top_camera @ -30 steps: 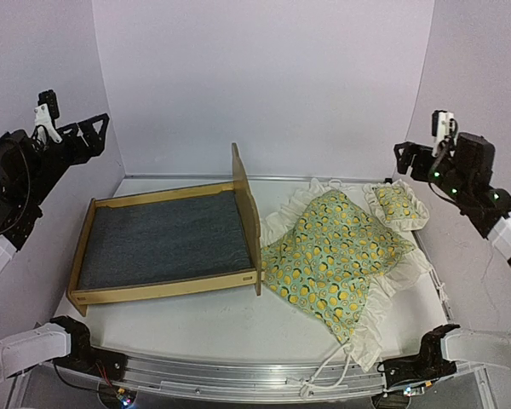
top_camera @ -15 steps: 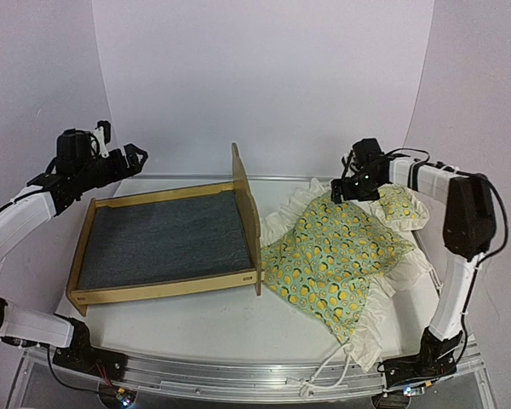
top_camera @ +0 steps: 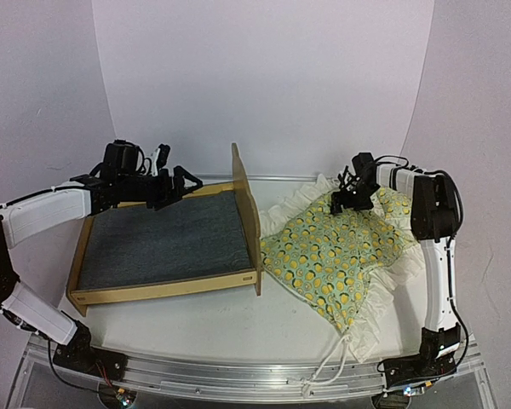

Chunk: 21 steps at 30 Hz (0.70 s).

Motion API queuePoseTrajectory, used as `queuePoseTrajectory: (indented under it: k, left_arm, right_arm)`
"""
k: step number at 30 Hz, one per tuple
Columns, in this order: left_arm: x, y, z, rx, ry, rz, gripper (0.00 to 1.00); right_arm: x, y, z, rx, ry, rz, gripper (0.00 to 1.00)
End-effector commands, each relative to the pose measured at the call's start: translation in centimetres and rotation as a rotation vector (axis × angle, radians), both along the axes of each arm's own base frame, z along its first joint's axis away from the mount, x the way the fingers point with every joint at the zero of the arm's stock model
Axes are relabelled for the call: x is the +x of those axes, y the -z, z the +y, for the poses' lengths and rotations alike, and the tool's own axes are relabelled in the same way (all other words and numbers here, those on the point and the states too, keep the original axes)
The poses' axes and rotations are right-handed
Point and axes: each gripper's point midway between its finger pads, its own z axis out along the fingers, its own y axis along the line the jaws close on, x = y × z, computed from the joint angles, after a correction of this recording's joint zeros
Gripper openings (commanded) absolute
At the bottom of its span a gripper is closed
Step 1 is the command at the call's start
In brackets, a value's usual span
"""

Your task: Set up the pet bed

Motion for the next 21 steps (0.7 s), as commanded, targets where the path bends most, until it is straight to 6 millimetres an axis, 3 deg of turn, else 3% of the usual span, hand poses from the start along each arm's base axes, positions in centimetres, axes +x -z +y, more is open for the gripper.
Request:
queuePoseTrajectory:
  k: [1, 6, 9, 11, 13, 17, 21]
  left_arm:
    - [-1.2, -5.2, -3.7, -0.189, 0.157, -0.103, 0.95]
    - [-1.2, -5.8, -5.3, -0.218, 0.200, -0.103, 0.95]
    - [-0.9, -5.8, -5.9, -0.227, 0.210, -0.097, 0.95]
    - [-0.8, -5.9, -6.3, -0.231, 0.222, -0.095, 0.95]
    - [-0.9, -6.0, -6.8, -0.236, 0.239, -0.091, 0.95]
    - [-1.3, -6.6, -7.6, -0.252, 0.271, -0.090, 0.95]
    - [-2.0, -6.8, -8.6, -0.261, 0.290, -0.078, 0.96]
  right_arm:
    - [0.4, -0.2, -1.8, -0.088, -0.029, -0.022, 0.97]
    - [-0.4, -6.6, -1.4, -0.014, 0.006, -0.113, 0.98]
    - [-1.1, -8.4, -3.6, -0.041, 0.086, -0.141, 0.98]
    - [-1.7, -7.4, -5.6, -0.029, 0.148, -0.108, 0.98]
    - [-2.5, -5.7, -6.1, -0.006, 0.155, -0.063, 0.98]
    - [-2.6, -3.4, -5.9, -0.003, 0.130, -0.032, 0.95]
    - [-2.3, -1.5, -4.2, 0.076, 0.074, -0.007, 0.88]
